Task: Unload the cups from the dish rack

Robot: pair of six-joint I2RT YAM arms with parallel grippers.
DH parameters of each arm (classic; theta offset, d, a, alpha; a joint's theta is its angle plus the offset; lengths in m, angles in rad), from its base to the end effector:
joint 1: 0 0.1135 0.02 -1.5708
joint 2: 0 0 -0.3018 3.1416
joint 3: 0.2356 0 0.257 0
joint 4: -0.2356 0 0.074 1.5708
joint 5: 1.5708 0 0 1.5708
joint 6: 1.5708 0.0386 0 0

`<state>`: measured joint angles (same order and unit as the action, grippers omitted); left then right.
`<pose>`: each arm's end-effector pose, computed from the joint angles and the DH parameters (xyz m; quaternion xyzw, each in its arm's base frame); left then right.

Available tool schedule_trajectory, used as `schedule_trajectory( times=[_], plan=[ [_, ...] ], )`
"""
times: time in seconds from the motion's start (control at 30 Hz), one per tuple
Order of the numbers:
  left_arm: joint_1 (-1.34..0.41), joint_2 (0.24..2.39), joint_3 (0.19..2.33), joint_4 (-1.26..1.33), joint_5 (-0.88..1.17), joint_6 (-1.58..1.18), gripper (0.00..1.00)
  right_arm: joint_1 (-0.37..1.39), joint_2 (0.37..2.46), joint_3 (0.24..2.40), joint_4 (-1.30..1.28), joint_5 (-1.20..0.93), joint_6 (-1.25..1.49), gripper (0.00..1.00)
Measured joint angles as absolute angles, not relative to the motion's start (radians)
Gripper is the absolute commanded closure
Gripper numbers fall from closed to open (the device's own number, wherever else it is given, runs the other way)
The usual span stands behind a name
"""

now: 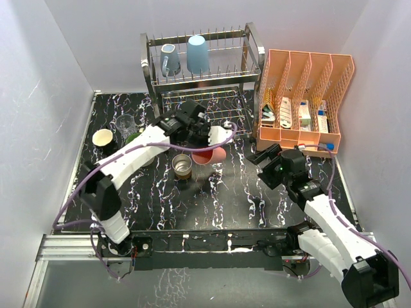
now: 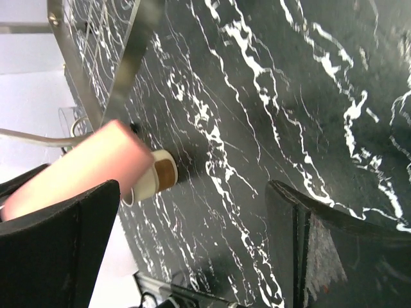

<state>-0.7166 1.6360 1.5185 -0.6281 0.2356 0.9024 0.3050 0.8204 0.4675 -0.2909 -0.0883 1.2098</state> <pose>0.2782 -0.2543 0.3693 0.6911 0.5935 -0.0703 0.4065 0.1510 0.0511 0.2367 0.3729 0.8123 0.3355 0.2974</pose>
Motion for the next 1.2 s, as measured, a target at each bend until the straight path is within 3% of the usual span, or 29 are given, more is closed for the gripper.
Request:
schedule_trajectory(
  times=[0.2,0.47,0.67,0.73,1.0,1.07,1.2],
  plan=[
    [-0.748,1.860,1.712,-0.809,0.155,0.912,1.00,0.292,0.782,0.630,-0.448,0.039,1.089,0.02],
    [-0.774,2.029,1.859,-0.963,0.043,0.916,1.00,0.287,0.742,0.680,-0.586,0.146,1.015,0.02],
    [-0.790,2.045,1.880,-0.988,-0.001,0.921,0.51,0.287,0.742,0.712,-0.654,0.202,0.982,0.02],
    [-0.795,2.045,1.881,-0.987,-0.010,0.920,0.41,0.286,0.746,0.744,-0.670,0.221,0.965,0.02],
    [-0.802,2.040,1.916,-0.964,-0.023,0.905,0.14,0.286,0.814,0.940,-0.688,0.276,0.866,0.02],
    [-0.802,2.015,1.925,-0.963,-0.022,0.899,0.03,0.286,0.849,1.013,-0.685,0.274,0.827,0.02],
    [-0.800,1.891,1.921,-0.970,-0.006,0.868,0.03,0.286,0.940,1.197,-0.651,0.234,0.734,0.02]
  ],
)
